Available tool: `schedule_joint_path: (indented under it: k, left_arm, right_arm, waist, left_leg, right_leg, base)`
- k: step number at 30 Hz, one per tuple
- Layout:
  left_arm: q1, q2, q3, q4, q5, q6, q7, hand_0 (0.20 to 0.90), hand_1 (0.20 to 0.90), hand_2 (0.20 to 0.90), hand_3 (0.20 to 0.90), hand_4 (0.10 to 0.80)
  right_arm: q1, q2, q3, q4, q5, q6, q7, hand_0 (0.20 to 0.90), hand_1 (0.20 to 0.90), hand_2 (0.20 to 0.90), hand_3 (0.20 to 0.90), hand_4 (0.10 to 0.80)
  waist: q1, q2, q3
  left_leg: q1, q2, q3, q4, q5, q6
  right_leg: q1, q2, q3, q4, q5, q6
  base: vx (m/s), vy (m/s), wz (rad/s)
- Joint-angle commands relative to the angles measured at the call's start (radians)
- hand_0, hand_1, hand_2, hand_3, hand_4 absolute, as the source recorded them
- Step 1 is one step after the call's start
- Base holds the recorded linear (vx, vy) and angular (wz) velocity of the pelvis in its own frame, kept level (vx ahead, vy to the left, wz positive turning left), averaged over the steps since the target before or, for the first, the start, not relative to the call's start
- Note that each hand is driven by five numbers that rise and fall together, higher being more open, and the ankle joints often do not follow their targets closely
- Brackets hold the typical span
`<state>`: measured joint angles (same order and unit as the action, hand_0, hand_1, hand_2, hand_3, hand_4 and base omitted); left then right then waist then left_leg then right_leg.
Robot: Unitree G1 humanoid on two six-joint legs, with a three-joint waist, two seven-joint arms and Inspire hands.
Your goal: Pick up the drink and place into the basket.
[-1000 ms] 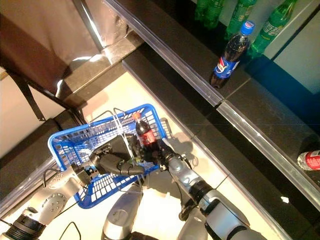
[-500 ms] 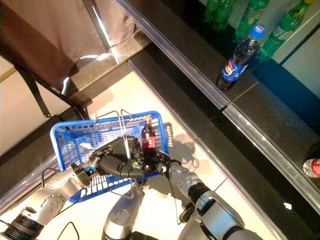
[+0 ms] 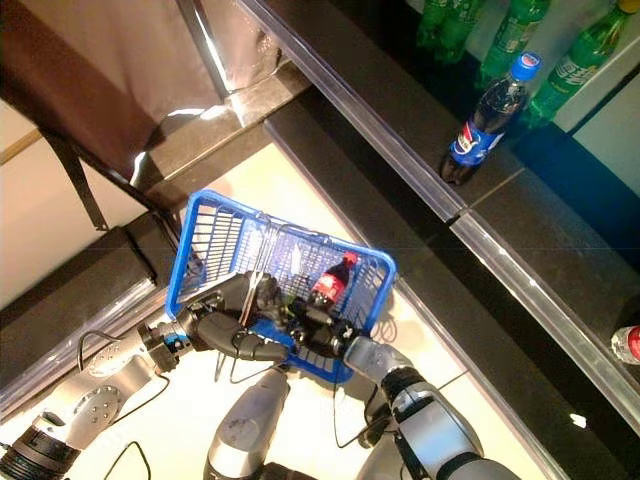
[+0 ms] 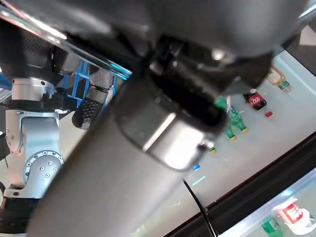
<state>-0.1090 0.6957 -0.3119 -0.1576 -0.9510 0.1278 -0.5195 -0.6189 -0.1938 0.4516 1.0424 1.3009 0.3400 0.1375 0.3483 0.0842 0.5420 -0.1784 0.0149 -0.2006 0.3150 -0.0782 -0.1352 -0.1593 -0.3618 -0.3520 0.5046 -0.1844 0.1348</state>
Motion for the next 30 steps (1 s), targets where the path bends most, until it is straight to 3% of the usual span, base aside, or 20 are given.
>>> schedule_joint_path:
  k: [1,6,8,9,10,11,30]
  left_arm:
    - [-0.147,-0.071,0.079,-0.378,-0.207,-0.201,-0.150,0.300,0.300,0.300,0.200,0.100]
    - [-0.155,-0.070,0.076,-0.378,-0.210,-0.197,-0.144,0.300,0.300,0.300,0.200,0.100]
    - [-0.157,-0.070,0.077,-0.378,-0.210,-0.195,-0.143,0.300,0.300,0.300,0.200,0.100]
    - [-0.157,-0.068,0.076,-0.379,-0.209,-0.197,-0.141,0.300,0.300,0.300,0.200,0.100]
    - [-0.158,-0.069,0.075,-0.381,-0.208,-0.196,-0.137,0.300,0.300,0.300,0.200,0.100]
    - [-0.158,-0.070,0.075,-0.382,-0.206,-0.197,-0.136,0.300,0.300,0.300,0.200,0.100]
    - [-0.140,-0.079,0.079,-0.383,-0.202,-0.215,-0.116,0.300,0.300,0.300,0.200,0.100]
  right_arm:
    - [-0.096,0.085,0.001,-0.059,0.091,-0.012,0.072,0.300,0.300,0.300,0.200,0.100]
    - [-0.117,0.069,-0.033,-0.021,0.144,-0.022,0.055,0.300,0.300,0.300,0.200,0.100]
    - [-0.127,0.064,-0.050,-0.011,0.160,-0.029,0.045,0.519,0.519,0.519,0.455,0.355]
    - [-0.128,0.065,-0.054,-0.008,0.171,-0.036,0.042,0.552,0.552,0.552,0.494,0.394]
    - [-0.127,0.066,-0.057,-0.007,0.169,-0.040,0.045,0.745,0.745,0.745,0.719,0.619]
    - [-0.127,0.067,-0.058,-0.009,0.167,-0.043,0.047,0.900,0.900,0.900,0.900,0.800]
    - [-0.116,0.050,-0.019,-0.070,0.146,-0.078,0.129,0.900,0.900,0.900,0.900,0.800]
  waist:
    - [-0.004,0.034,-0.104]
    - [-0.007,0.034,-0.102]
    - [-0.009,0.035,-0.099]
    - [-0.010,0.035,-0.098]
    - [-0.011,0.036,-0.098]
    - [-0.012,0.036,-0.098]
    - [-0.024,0.038,-0.092]
  left_leg:
    - [-0.099,-0.039,0.036,0.069,0.058,0.078]
    - [-0.104,-0.041,0.041,0.075,0.056,0.082]
    - [-0.107,-0.041,0.042,0.079,0.055,0.083]
    - [-0.107,-0.041,0.043,0.079,0.054,0.085]
    - [-0.107,-0.041,0.044,0.078,0.054,0.085]
    - [-0.107,-0.041,0.044,0.077,0.055,0.086]
    - [-0.114,-0.039,0.059,0.073,0.065,0.090]
  right_leg:
    - [0.063,0.037,0.015,-0.047,0.070,-0.071]
    - [0.053,0.034,0.018,-0.037,0.069,-0.071]
    - [0.047,0.033,0.021,-0.030,0.069,-0.071]
    - [0.044,0.033,0.023,-0.029,0.069,-0.072]
    - [0.043,0.033,0.023,-0.030,0.070,-0.071]
    - [0.041,0.033,0.025,-0.030,0.070,-0.071]
    - [0.014,0.031,0.037,-0.019,0.076,-0.072]
  base:
    - [0.000,0.000,0.00]
    - [0.000,0.000,0.00]
    - [0.000,0.000,0.00]
    - [0.000,0.000,0.00]
    - [0.000,0.000,0.00]
    - [0.000,0.000,0.00]
    - [0.000,0.000,0.00]
